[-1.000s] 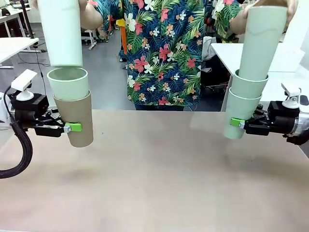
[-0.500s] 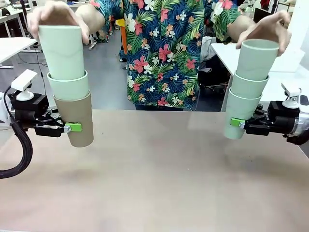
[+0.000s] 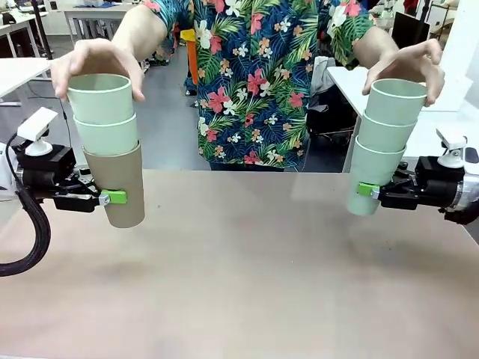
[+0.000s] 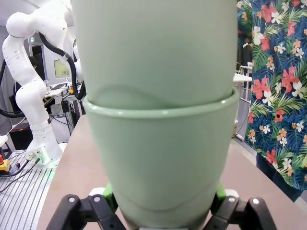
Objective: Stack the cups and store them in the basket.
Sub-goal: Place the stack of Reusable plastic cups into the Pantry Basket.
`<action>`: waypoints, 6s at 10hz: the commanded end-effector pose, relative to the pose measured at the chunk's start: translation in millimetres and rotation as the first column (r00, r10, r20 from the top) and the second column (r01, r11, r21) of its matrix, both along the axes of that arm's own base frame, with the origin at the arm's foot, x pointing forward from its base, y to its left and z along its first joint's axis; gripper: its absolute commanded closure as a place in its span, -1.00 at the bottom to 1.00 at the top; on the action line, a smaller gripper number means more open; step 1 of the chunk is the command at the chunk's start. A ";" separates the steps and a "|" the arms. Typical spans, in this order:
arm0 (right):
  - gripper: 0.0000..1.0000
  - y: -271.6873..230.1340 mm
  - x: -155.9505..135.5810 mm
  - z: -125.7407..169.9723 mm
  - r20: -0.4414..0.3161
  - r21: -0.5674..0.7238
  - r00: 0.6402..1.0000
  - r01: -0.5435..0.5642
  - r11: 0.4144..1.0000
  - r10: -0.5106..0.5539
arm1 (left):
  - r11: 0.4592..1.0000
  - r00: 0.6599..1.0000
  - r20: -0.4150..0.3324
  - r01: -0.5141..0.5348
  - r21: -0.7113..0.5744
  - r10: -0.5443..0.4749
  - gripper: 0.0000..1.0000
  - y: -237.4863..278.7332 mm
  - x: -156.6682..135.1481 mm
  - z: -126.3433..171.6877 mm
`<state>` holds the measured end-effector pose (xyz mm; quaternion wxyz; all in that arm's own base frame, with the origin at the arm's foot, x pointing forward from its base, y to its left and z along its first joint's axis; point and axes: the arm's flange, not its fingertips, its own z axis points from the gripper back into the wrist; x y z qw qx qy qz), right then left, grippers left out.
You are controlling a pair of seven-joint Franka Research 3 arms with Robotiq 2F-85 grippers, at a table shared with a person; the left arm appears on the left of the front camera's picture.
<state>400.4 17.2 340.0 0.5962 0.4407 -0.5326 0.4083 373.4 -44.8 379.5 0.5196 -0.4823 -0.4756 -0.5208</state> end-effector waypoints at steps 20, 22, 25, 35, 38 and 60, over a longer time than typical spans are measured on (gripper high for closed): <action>-0.67 0.3 -0.2 2.3 0.020 0.009 1.000 -0.004 1.000 0.004 | 1.000 1.000 0.002 0.002 -0.009 -0.002 -0.69 -1.1 -0.2 2.6; -0.67 0.3 -0.2 2.3 0.020 0.009 1.000 -0.004 1.000 0.004 | 1.000 1.000 0.002 0.002 -0.009 -0.002 -0.69 -1.1 -0.2 2.6; -0.67 0.3 -0.2 2.3 0.020 0.009 1.000 -0.004 1.000 0.004 | 1.000 1.000 0.002 0.002 -0.009 -0.002 -0.69 -1.1 -0.2 2.6; -0.67 0.3 -0.2 2.3 0.020 0.009 1.000 -0.004 1.000 0.004 | 1.000 1.000 0.002 0.002 -0.009 -0.002 -0.69 -1.1 -0.2 2.6; -0.67 0.3 -0.2 2.3 0.020 0.009 1.000 -0.004 1.000 0.004 | 1.000 1.000 0.002 0.002 -0.009 -0.002 -0.69 -1.1 -0.2 2.6; -0.67 0.3 -0.2 2.3 0.020 0.009 1.000 -0.004 1.000 0.004 | 1.000 1.000 0.002 0.002 -0.009 -0.002 -0.69 -1.1 -0.2 2.6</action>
